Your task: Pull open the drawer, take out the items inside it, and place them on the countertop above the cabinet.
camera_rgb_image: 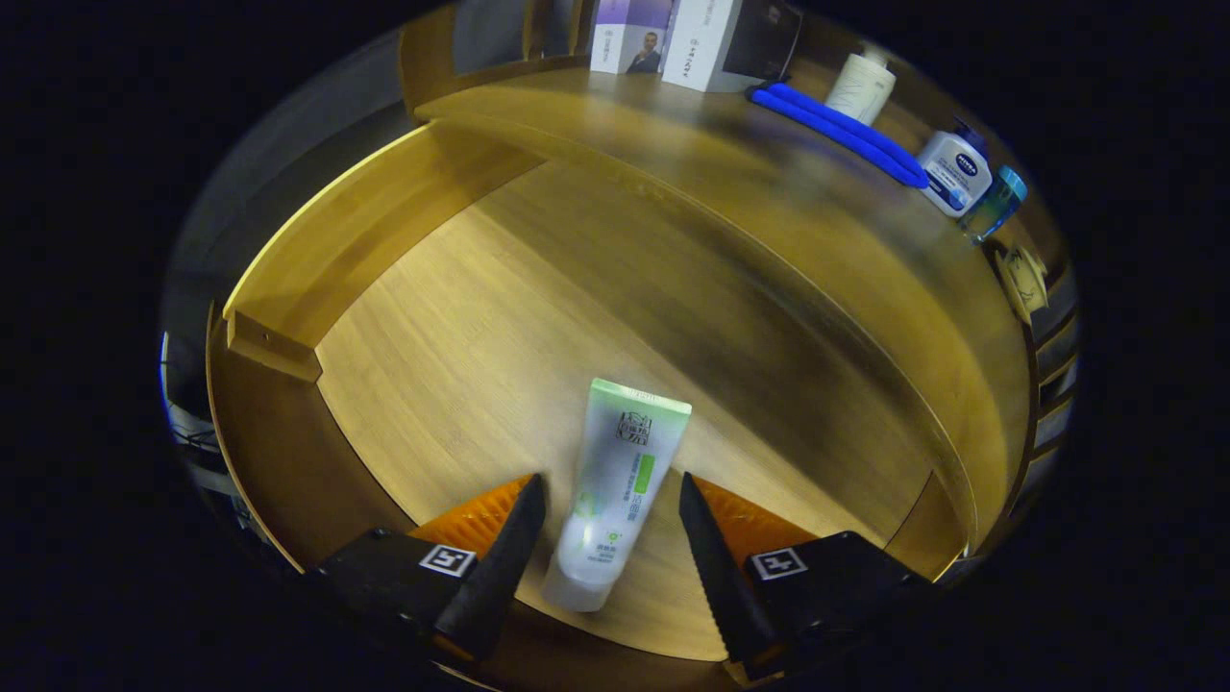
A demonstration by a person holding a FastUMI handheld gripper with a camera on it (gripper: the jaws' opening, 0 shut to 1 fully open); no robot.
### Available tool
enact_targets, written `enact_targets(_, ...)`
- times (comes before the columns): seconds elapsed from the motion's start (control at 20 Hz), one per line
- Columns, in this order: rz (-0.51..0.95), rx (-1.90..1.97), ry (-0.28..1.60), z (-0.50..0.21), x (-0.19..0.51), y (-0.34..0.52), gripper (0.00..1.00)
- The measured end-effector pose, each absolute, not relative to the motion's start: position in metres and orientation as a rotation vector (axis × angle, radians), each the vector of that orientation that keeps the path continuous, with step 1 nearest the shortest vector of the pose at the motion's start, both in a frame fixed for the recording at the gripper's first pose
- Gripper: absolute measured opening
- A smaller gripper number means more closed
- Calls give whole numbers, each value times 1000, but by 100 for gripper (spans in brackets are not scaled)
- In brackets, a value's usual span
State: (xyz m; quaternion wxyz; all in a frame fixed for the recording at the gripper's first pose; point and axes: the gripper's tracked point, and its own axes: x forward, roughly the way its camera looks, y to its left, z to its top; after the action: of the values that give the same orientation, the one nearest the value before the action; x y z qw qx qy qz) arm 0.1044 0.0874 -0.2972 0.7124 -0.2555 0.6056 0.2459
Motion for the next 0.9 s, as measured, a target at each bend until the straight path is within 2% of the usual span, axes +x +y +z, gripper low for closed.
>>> enact_targets(0.2, 540, -578, 1404, -305, 99, 79, 68)
enact_targets(0.45, 587, -624, 1364, -301, 98, 82, 42)
enact_targets(0.5, 607, -657, 1334, -296, 98, 86, 26)
enact_targets(0.55, 602, -668, 1292, -296, 103, 88, 25)
enact_targets(0.6, 604, -673, 1257, -290, 106, 89, 13)
enact_targets(0.9, 628, -633, 1168, -260, 109, 102, 13)
